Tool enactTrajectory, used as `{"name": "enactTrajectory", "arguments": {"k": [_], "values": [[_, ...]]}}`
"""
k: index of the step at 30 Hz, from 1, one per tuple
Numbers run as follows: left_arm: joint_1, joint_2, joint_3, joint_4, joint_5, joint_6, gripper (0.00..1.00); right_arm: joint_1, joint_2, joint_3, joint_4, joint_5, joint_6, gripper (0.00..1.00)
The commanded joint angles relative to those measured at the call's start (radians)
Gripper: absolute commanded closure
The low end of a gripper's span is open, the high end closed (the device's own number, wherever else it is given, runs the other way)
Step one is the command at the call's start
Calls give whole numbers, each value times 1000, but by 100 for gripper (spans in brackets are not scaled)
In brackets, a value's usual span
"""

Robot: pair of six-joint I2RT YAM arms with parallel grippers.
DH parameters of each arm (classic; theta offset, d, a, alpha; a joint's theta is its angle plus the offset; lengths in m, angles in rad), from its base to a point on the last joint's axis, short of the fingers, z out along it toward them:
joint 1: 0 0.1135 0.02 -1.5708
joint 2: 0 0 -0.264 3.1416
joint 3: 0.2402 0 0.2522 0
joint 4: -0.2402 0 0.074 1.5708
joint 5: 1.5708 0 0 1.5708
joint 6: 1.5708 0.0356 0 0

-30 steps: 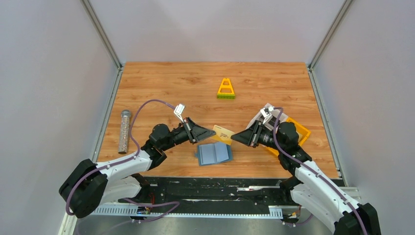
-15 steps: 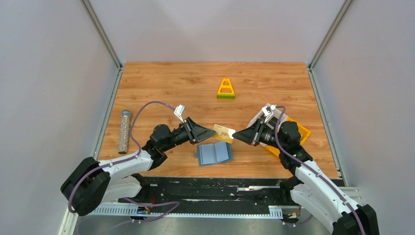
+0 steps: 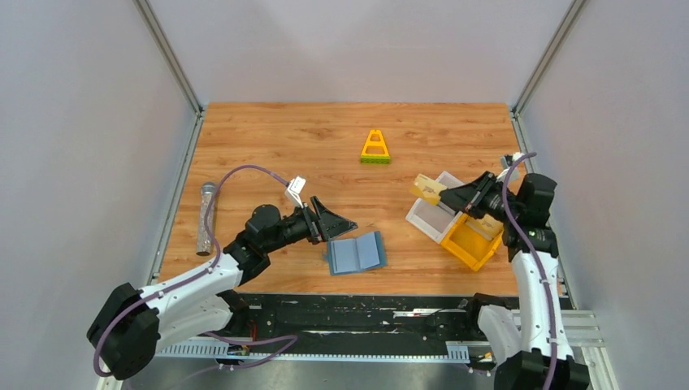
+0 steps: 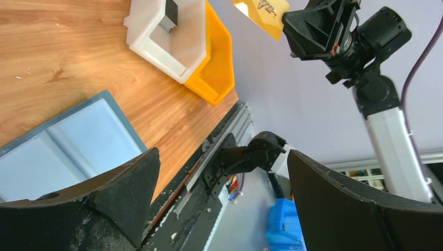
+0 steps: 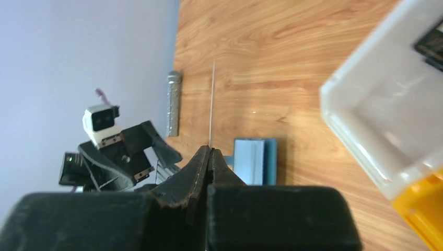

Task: Take the credit cards out of the card holder
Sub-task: Place the credit card in the storage box.

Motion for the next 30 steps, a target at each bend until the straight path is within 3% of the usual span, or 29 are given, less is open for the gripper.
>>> {"name": "enactTrajectory", "arguments": {"k": [1,7,21,30], "values": [[-3,-60,68,-151,-20,109,0,-138,50,117,-291,-33,-172,100],[-3,-114,92,-289,-35,169,0,-327,138,220,-516,61,-322,100],[-4,-211,139,-495,-35,295,0,-384,306,413,-701,385,-418,100],[-3,-256,142,-576,-82,325,0,-396,369,437,-711,454,-422,100]]}}
